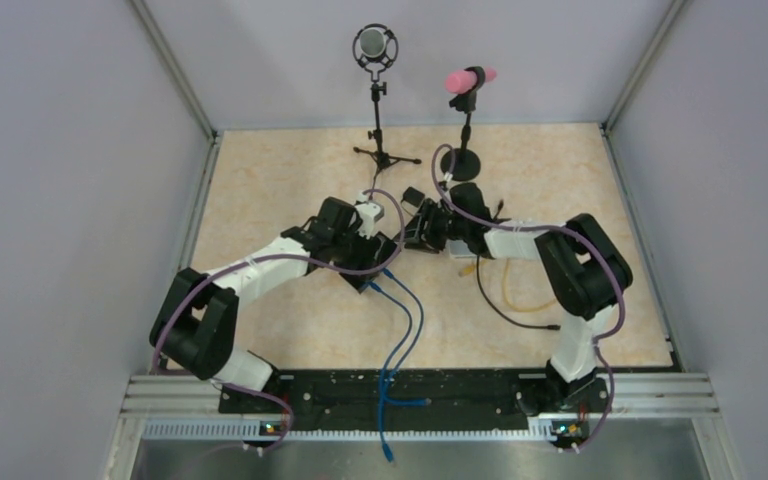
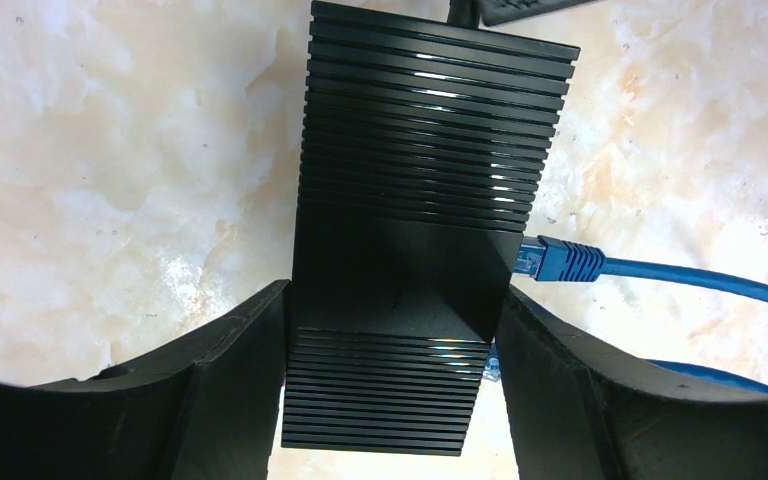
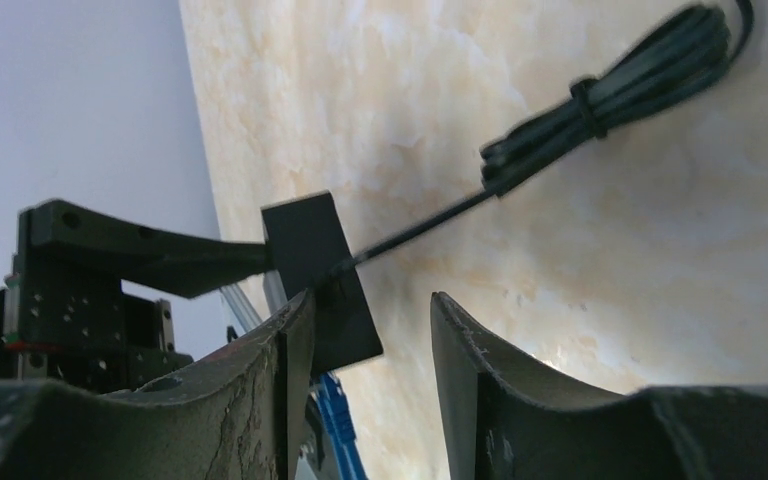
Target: Pull the plug from the switch port
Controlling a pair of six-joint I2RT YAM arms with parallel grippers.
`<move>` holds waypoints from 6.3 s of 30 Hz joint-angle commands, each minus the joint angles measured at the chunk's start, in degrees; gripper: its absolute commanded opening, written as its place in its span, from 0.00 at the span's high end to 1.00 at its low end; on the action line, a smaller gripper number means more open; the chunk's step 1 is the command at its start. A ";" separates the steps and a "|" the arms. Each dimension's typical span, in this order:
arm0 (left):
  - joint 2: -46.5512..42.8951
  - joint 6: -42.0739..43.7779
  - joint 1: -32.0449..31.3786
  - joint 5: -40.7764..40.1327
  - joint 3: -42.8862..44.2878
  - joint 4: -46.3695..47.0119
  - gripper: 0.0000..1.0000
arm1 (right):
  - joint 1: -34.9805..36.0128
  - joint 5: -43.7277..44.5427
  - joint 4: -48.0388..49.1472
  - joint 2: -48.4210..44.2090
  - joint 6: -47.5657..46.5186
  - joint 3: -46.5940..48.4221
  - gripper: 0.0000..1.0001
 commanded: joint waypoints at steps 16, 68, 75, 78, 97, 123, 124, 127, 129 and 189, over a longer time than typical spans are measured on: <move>-2.68 -0.70 -0.45 -0.10 0.70 3.61 0.65 | 1.70 -2.19 5.66 3.15 2.28 4.48 0.72; -4.01 -1.72 -0.53 -3.64 -1.67 3.68 0.88 | 1.63 3.12 3.97 1.40 1.72 5.26 1.00; -3.90 -1.26 -0.57 -3.60 -2.25 3.48 0.90 | 1.34 4.68 4.67 0.80 2.89 4.44 1.00; -4.35 -1.39 -0.55 -3.62 -2.74 3.98 0.90 | 1.09 4.89 8.26 0.72 5.68 2.62 1.00; -2.90 -1.53 -0.47 -4.02 -2.80 3.86 0.96 | -1.35 6.58 8.41 -0.80 8.75 1.11 1.00; -2.24 -0.53 -0.42 -5.03 -2.16 2.12 0.97 | -4.18 8.65 18.41 -1.81 10.25 -4.35 1.00; -2.20 -0.52 -0.38 -5.13 -2.16 2.06 0.97 | -4.26 9.36 16.69 -2.23 9.56 -4.04 1.00; -2.00 -0.44 -0.41 -5.59 -2.01 1.73 0.97 | -5.06 7.58 12.99 -1.89 10.18 -2.60 1.00; -1.90 -0.37 -0.42 -6.19 -1.93 1.51 0.98 | -5.40 6.39 8.83 -0.85 10.78 -0.47 1.00; 7.17 3.88 7.46 -13.05 9.34 -2.56 0.96 | 3.48 7.96 -11.48 -24.37 -8.54 -17.17 0.94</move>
